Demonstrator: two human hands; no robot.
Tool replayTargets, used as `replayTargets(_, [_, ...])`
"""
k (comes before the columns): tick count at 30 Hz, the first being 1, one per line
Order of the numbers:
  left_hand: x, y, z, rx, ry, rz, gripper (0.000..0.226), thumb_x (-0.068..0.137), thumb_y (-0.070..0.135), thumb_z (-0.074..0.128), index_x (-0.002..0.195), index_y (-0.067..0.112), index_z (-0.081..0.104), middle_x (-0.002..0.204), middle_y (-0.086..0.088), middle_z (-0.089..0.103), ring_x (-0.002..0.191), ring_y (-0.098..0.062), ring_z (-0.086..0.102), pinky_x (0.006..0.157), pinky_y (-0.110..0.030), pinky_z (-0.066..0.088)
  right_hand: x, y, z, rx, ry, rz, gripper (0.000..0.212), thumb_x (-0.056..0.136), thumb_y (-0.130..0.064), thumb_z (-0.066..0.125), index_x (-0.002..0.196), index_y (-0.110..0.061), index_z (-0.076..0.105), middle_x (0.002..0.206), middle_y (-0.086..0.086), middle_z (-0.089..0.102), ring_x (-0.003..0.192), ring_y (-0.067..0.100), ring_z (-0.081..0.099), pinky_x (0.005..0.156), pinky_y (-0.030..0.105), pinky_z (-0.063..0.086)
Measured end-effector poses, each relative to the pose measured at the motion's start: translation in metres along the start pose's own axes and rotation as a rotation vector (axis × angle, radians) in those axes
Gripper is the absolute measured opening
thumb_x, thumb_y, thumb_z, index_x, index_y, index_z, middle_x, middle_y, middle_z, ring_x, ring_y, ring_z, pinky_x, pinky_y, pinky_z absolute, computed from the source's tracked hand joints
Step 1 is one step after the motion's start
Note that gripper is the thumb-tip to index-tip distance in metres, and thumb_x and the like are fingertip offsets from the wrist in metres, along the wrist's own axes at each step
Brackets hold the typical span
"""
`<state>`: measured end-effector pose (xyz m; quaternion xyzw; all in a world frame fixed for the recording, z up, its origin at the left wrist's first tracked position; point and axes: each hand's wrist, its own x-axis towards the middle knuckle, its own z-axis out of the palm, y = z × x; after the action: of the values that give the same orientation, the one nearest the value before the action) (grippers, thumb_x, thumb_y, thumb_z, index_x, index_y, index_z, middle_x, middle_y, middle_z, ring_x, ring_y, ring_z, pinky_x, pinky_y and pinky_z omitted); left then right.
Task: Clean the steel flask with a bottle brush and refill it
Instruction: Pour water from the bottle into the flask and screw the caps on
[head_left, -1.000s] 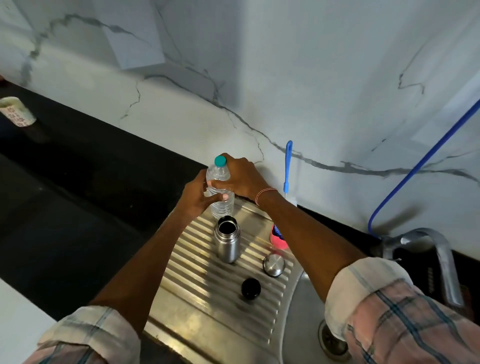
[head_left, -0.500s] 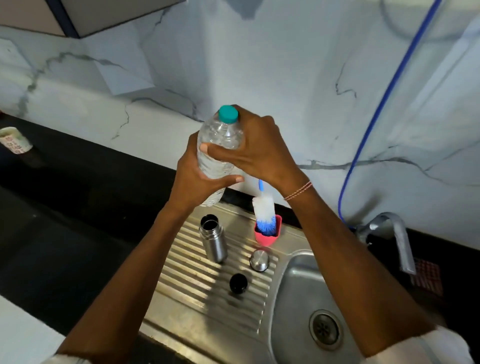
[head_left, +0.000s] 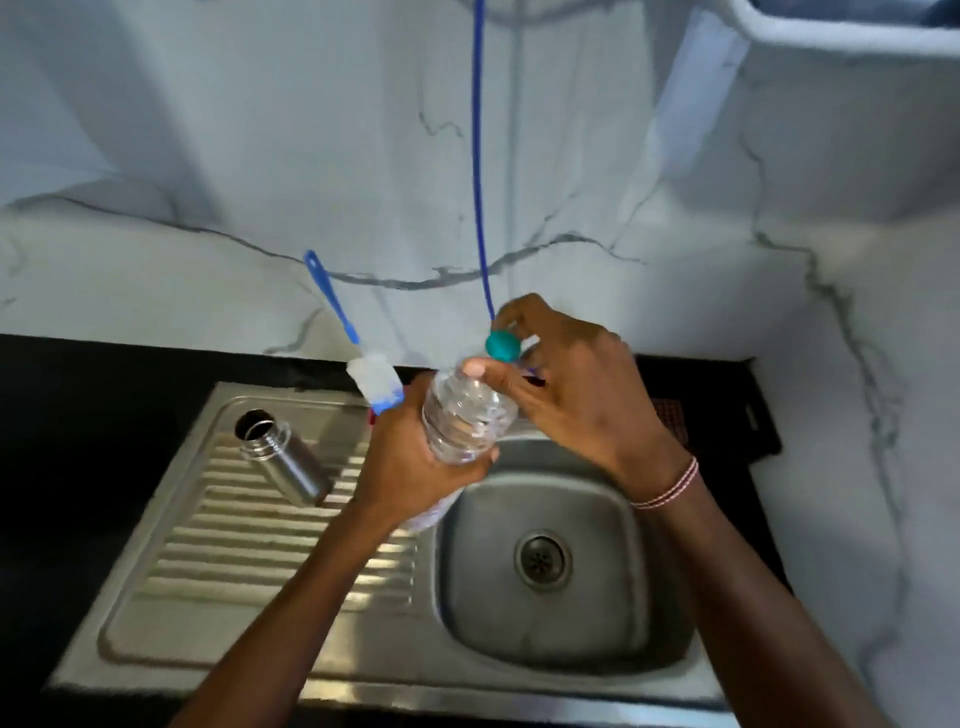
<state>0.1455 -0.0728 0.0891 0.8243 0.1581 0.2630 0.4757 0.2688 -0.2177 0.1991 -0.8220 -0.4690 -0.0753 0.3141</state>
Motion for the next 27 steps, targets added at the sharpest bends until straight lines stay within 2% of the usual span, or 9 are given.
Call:
replayTargets(3, [-0.02,-0.004,0.034,0.04,-0.04,-0.025,0.075,0.059,0.038,0.095,0.119,0.048,0.051,0.104,0.017,0.071,0.096,-0.003,0.07,0.086,-0.03,0.056,-0.023,0.024,-0.009,-0.472,0.001,-0.063,0.049,0.1,-0.068,0.038,0.089,-0.024,0.059,0.078,-0.001,0.064,0.068,0.03,0.064,0.053,0.031,0.039])
replayTargets(5, [-0.033,-0.004,0.053,0.06,-0.051,-0.064,0.073,0.058,0.043,0.092,0.117,0.051,0.051,0.1,0.021,0.071,0.091,-0.001,0.07,0.08,-0.034,0.058,-0.036,0.036,-0.008,-0.64,-0.034,-0.044,0.05,0.099,-0.06,0.039,0.08,-0.022,0.066,0.071,0.004,0.065,0.063,0.032,0.063,0.052,0.029,0.03])
replayTargets(7, [-0.044,-0.005,0.068,0.087,-0.076,-0.092,0.072,0.057,0.046,0.091,0.118,0.045,0.052,0.102,0.019,0.072,0.092,-0.005,0.071,0.077,-0.038,0.059,-0.044,0.043,-0.004,-0.706,-0.08,0.01,0.053,0.098,-0.054,0.041,0.074,-0.019,0.071,0.068,0.007,0.067,0.057,0.031,0.063,0.054,0.029,0.028])
replayTargets(9, [-0.053,-0.005,0.08,0.11,-0.096,-0.093,0.077,0.058,0.045,0.09,0.125,0.041,0.052,0.109,0.015,0.071,0.097,-0.009,0.07,0.08,-0.039,0.059,-0.049,0.048,-0.001,-0.702,-0.107,0.048,0.049,0.097,-0.045,0.049,0.066,-0.015,0.07,0.063,0.009,0.066,0.053,0.032,0.063,0.054,0.029,0.028])
replayTargets(12, [-0.061,0.0,0.087,0.092,-0.129,-0.103,0.08,0.057,0.044,0.091,0.127,0.04,0.052,0.108,0.016,0.072,0.095,-0.003,0.07,0.081,-0.029,0.059,-0.056,0.051,0.0,-0.666,-0.036,0.029,0.044,0.09,-0.034,0.062,0.051,-0.013,0.063,0.048,0.008,0.056,0.04,0.03,0.056,0.051,0.025,0.026])
replayTargets(16, [-0.065,0.007,0.083,0.04,-0.206,-0.083,0.08,0.058,0.037,0.092,0.122,0.05,0.046,0.102,0.02,0.07,0.093,0.005,0.068,0.078,-0.009,0.05,-0.065,0.054,-0.003,-0.623,0.081,-0.062,0.05,0.092,-0.031,0.048,0.047,-0.012,0.058,0.043,0.009,0.052,0.036,0.031,0.049,0.051,0.025,0.024])
replayTargets(18, [-0.066,0.008,0.081,0.008,-0.24,-0.082,0.08,0.06,0.032,0.093,0.12,0.054,0.045,0.104,0.015,0.072,0.095,0.0,0.07,0.081,-0.016,0.054,-0.068,0.056,-0.004,-0.606,0.082,-0.121,0.052,0.094,-0.031,0.045,0.047,-0.011,0.056,0.042,0.008,0.049,0.035,0.03,0.046,0.051,0.026,0.022])
replayTargets(22, [-0.07,0.007,0.075,-0.06,-0.294,-0.105,0.078,0.059,0.031,0.094,0.121,0.047,0.049,0.106,0.007,0.074,0.097,-0.01,0.072,0.086,-0.033,0.059,-0.068,0.058,-0.008,-0.572,-0.022,-0.233,0.059,0.102,-0.035,0.034,0.049,-0.015,0.053,0.045,0.004,0.049,0.037,0.027,0.044,0.051,0.027,0.022])
replayTargets(27, [-0.072,0.004,0.067,-0.101,-0.306,-0.137,0.083,0.059,0.04,0.094,0.132,0.03,0.055,0.111,0.006,0.075,0.104,-0.013,0.072,0.092,-0.041,0.059,-0.066,0.058,-0.015,-0.515,-0.143,-0.367,0.06,0.106,-0.053,0.024,0.079,-0.018,0.064,0.067,-0.002,0.062,0.049,0.022,0.055,0.046,0.026,0.03])
